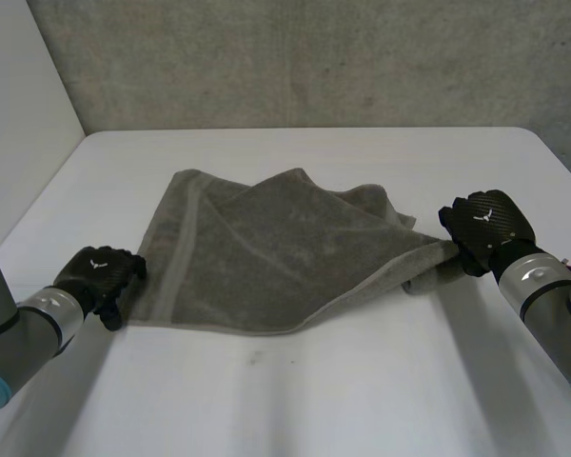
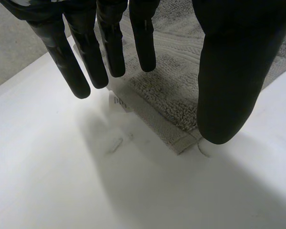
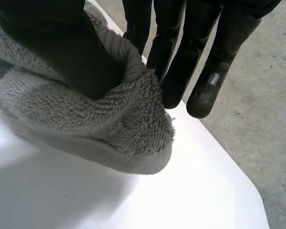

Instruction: Fold the towel.

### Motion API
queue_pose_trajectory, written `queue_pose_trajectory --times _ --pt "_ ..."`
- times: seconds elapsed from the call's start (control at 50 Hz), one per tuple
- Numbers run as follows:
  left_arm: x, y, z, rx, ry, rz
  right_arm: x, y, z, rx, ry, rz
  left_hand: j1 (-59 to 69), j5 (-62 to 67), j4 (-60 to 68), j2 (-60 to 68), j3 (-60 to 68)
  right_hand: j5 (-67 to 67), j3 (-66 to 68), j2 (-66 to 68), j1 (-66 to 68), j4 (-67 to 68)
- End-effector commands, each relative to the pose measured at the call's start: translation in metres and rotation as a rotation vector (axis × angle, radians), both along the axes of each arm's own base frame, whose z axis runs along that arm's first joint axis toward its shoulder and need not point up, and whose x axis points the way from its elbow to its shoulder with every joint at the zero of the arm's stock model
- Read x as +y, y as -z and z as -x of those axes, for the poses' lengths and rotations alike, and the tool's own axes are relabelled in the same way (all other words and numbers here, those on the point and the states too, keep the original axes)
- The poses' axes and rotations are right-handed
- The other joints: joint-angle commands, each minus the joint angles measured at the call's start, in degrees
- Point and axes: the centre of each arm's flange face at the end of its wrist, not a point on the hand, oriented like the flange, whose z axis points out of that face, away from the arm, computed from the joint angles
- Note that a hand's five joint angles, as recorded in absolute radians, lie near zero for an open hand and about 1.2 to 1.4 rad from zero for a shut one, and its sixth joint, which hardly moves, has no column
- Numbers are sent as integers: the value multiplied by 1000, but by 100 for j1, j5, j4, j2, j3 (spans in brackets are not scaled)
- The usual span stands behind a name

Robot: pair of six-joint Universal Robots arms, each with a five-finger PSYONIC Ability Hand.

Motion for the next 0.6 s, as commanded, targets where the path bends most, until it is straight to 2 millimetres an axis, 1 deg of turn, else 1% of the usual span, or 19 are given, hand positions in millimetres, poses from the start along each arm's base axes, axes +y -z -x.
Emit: queue_pose_trajectory --times 0.02,0.22,0.3,0.4,0.6 --pt "-3 5 1 -1 2 2 1 1 0 1 -2 -3 635 622 625 628 632 1388 1186 1228 2438 1160" --pt "-7 9 2 -2 7 -2 2 1 -1 2 -5 -3 720 706 709 712 716 1388 1186 1228 2438 1160" --pt "-10 8 3 1 8 12 2 1 -1 2 -7 -3 1088 1075 1078 1081 1084 1388 1186 1228 2438 1160" --pt "-15 5 3 5 7 38 2 2 -1 2 -7 -4 1224 1211 1214 1217 1220 1388 1186 1228 2438 1160" --pt "-20 9 7 4 18 46 3 2 -1 4 -7 -5 1813 1799 1802 1806 1809 1388 1186 1228 2438 1160"
